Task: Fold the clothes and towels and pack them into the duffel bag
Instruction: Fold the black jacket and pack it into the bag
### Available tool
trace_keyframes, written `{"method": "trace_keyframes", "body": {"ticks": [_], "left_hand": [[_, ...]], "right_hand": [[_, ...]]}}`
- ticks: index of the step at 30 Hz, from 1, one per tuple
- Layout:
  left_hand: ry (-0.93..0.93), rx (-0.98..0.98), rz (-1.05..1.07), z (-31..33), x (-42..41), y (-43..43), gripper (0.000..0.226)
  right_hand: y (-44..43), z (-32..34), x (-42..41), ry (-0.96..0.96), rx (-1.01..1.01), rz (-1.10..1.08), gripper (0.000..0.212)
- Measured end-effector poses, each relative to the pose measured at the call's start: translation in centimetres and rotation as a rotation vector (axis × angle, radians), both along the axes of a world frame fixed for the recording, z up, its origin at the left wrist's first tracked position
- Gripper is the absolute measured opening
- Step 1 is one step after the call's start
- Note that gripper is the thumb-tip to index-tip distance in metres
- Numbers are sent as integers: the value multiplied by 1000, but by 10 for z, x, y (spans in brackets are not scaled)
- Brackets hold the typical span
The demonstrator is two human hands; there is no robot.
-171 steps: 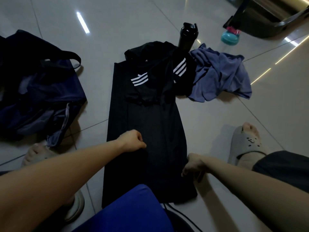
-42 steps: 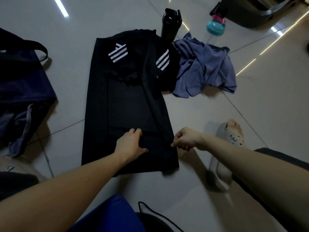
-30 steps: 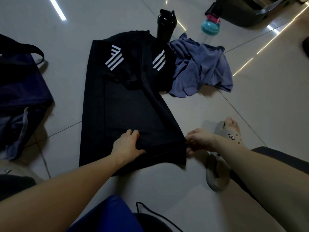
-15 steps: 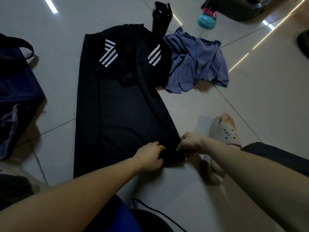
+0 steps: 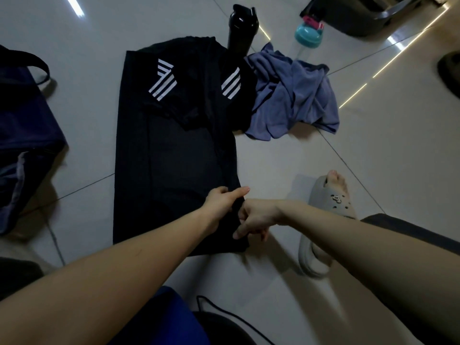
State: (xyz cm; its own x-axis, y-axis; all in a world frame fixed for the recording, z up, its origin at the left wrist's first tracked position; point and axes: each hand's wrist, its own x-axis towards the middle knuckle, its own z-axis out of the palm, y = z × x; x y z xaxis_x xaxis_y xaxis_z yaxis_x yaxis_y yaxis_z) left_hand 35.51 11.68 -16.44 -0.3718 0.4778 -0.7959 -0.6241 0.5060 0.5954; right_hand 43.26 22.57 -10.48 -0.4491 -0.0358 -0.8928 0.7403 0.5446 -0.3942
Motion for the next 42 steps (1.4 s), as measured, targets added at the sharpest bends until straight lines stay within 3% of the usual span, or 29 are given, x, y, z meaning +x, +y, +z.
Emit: {"method": "trace_keyframes", "body": {"ticks": [3,7,14,19,23,25,28,30,35,39,42], "left_hand": [[29,-7,80,1,-9,4,97],[-68,33,226,4,-33,17,87],[-13,18,285,19,-80,35,8],[-121,115,318,5,-111,26,31],[-189,125,325,-9,-129,22,30],[-163,98,238,-6,-133,22,23],[27,-27,57,-11,-136,26,39],[107,-64,39,-17,-139,30,40],[15,-23,139,-12,-146,32,20],[-16,14,135,-12,-159,33,13],[-63,44,91,-8,-164,40,24]], "right_hand": [[-10,-8,0,22,30,73,38],[-19,-11,-2,36,52,123,37],[-30,-18,-11,39,24,176,34],[-45,-34,-15,29,82,215,33],[-62,-50,-14,29,133,236,28],[-63,-54,-12,-37,-15,131,26],[-45,-45,-17,-121,-171,-18,16],[-22,-39,-26,-74,-63,-121,15],[36,-48,-43,190,305,-486,18],[37,-55,-63,308,211,-726,18],[25,-61,-81,246,171,-666,21]]}}
